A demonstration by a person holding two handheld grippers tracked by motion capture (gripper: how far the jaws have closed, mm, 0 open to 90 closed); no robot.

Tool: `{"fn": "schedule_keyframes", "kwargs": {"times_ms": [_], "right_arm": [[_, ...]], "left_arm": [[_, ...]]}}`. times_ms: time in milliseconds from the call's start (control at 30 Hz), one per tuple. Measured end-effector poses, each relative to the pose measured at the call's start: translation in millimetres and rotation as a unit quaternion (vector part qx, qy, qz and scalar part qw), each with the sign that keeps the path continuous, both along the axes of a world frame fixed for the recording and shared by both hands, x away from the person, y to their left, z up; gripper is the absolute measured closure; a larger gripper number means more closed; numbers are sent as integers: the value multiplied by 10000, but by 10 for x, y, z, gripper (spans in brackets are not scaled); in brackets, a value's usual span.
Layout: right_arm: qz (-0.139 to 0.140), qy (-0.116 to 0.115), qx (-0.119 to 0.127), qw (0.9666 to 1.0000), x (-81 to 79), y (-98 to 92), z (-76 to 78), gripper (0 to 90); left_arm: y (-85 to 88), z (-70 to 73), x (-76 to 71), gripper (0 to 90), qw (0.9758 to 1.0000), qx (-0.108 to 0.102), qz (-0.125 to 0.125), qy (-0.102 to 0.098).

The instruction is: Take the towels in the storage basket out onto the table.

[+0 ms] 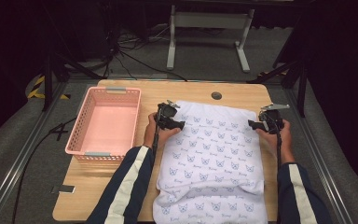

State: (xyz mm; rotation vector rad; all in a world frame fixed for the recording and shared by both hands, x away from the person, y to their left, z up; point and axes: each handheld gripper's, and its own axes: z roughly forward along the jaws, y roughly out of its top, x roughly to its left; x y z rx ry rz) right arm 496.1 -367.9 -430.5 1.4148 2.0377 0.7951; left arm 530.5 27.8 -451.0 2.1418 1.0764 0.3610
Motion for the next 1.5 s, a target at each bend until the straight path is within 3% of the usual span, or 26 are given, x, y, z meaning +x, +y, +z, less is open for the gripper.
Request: {"fn": "schedule_keyframes", "kwargs": {"times_ms": [33, 200, 267, 300, 367, 600, 700, 800, 867, 933, 1000, 1033, 1067, 1100, 1133, 1233, 1267, 1400, 1467, 1500], "right_arm": [[-183, 28, 140, 9997, 55, -43, 0, 458], [-366, 1, 98, 9993, 145, -62, 17, 458], [-454, 0, 65, 9989, 179, -51, -4, 464], [-463, 42, 37, 9989, 202, -42, -22, 460], [-517, 32, 38, 9987, 240, -25, -36, 459], [-587, 25, -63, 9983, 321, -16, -70, 467], [-601, 146, -33, 9981, 362, -20, -167, 459], [-611, 176, -16, 9980, 375, -21, -197, 448], [-726, 224, 180, 9970, 398, -44, -208, 422], [-732, 250, 222, 9968, 408, -65, -211, 406], [-723, 287, 328, 9964, 414, -93, -217, 408], [-676, 277, 351, 9967, 411, -97, -219, 424], [-676, 277, 351, 9967, 411, -97, -219, 424], [-647, 275, 370, 9968, 409, -95, -218, 455], [-435, 291, 360, 9980, 397, -70, -207, 609], [-268, 402, 426, 9979, 384, -11, -187, 753], [-207, 443, 411, 9980, 382, -1, -183, 765], [-131, 501, 474, 9975, 366, 25, -173, 843], [-84, 524, 468, 9975, 348, 35, -153, 857], [-34, 499, 503, 9975, 334, 38, -138, 859]], "left_arm": [[-13, 13, 47, 331, 9999, -36, 72, -63], [-11, 27, 153, 361, 9992, -16, 348, -171], [15, 21, 225, 366, 9989, -45, 459, -123], [31, 23, 260, 369, 9986, 85, 512, -131], [60, 2, 336, 373, 9978, -23, 659, -85], [-5, -29, 427, 383, 9979, -9, 651, -12], [-65, -98, 457, 375, 9978, 83, 646, 81], [-58, -117, 457, 365, 9979, 28, 647, 53], [-70, -114, 456, 365, 9976, 78, 688, 63], [-85, -104, 446, 370, 9973, 170, 714, 91], [-80, -101, 438, 404, 9981, 149, 601, 69], [-75, -89, 419, 511, 9992, 152, 364, 73], [-75, -89, 419, 555, 9992, 152, 364, 73], [-75, -72, 416, 555, 9993, 194, 300, 136], [-79, -61, 406, 643, 9994, 184, 226, 177], [-47, -45, 385, 812, 9994, 178, 4, 294], [-47, -44, 372, 852, 9994, 173, -15, 293], [-79, -35, 319, 873, 9994, 293, -23, 183], [-83, -22, 299, 874, 9995, 260, -20, 162], [-82, 28, 276, 874, 9997, 219, -47, 53]]}}
